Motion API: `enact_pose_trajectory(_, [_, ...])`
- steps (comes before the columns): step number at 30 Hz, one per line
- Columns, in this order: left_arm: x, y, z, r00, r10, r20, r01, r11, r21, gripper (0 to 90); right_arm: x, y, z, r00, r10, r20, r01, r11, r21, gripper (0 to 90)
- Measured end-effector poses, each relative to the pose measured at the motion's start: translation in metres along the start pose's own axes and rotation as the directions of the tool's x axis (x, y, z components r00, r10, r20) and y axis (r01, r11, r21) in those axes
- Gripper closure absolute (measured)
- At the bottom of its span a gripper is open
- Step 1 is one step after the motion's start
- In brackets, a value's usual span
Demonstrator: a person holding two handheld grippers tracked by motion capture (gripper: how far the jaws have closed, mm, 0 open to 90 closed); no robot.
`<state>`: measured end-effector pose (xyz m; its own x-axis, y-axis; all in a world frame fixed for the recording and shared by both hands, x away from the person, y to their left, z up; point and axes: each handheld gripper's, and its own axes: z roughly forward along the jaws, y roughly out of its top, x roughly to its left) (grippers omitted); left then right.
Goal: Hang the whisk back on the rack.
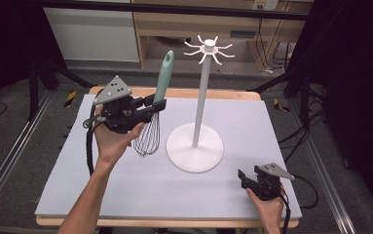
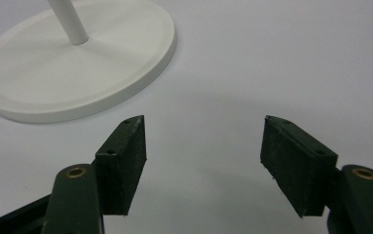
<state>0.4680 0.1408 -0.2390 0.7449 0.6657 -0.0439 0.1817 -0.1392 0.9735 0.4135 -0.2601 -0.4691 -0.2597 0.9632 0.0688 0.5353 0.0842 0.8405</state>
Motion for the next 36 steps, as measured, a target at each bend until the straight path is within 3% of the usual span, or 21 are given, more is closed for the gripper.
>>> enact_pose_trajectory(10, [-0.001,0.007,0.011,0.9996,0.009,0.027,-0.009,0.9999,0.005,68.8,-0.001,0.0,0.0,1.0,0.001,0.002,-0.001,1.0,0.0,34.0])
enact_pose_trajectory(36, [0.001,0.012,0.036,0.9991,0.01,0.042,-0.011,0.9995,0.031,68.7,-0.001,0.0,0.0,1.0,0.002,-0.003,-0.002,1.0,0.003,34.4])
